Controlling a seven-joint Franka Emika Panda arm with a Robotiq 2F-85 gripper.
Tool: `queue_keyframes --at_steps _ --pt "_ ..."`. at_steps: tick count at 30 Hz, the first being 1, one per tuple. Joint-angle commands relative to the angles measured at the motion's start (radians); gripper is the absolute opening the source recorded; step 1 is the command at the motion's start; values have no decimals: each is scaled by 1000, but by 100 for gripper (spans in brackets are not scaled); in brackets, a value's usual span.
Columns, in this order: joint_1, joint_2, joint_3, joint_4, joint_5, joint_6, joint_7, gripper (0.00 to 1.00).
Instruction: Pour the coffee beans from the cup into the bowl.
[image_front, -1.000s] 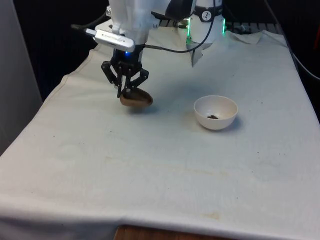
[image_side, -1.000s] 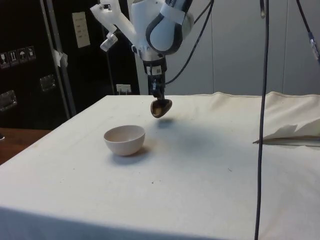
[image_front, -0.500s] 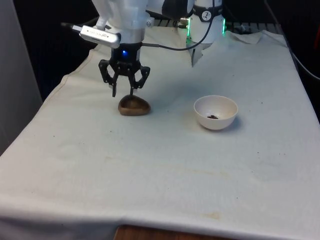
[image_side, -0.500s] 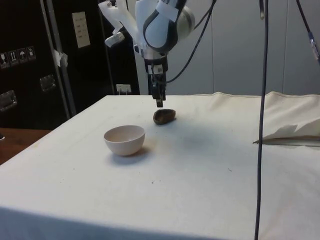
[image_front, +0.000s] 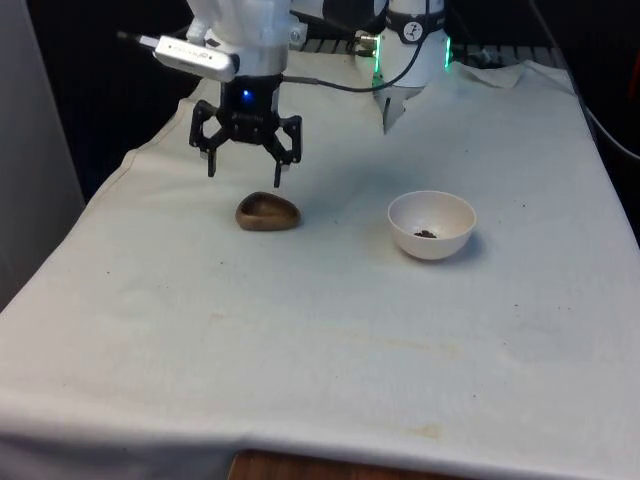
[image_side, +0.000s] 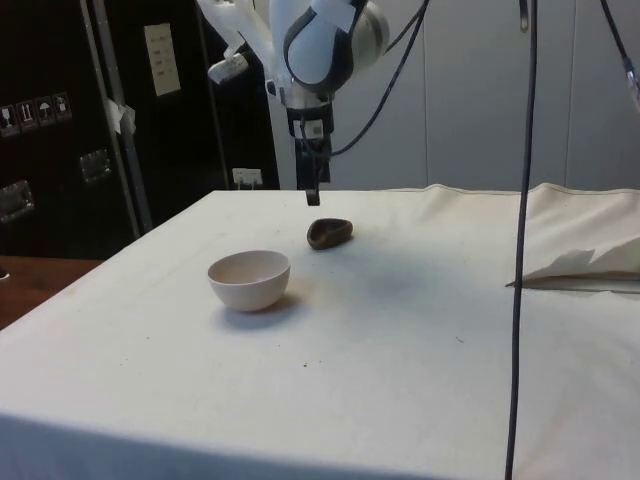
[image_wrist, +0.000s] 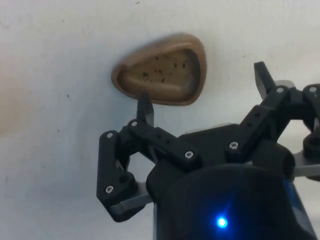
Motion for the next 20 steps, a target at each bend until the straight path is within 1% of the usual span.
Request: queue_keyframes --at_steps 1,2,3,9,10,11,19,20 --pt "-4 -16 6 -4 8 -12 -9 100" --pt "1 -7 0 0 0 -7 0 100" --pt "-3 -22 6 -4 8 -18 -9 100" --pt "2 -65 2 -2 3 -58 -7 100" --pt "3 -53 0 0 0 -46 -2 100" --pt "3 -71 2 -1 3 -64 -7 100" --pt "9 -132 -2 1 -7 -121 -2 100" --pt "7 -125 0 1 -2 -111 -3 100"
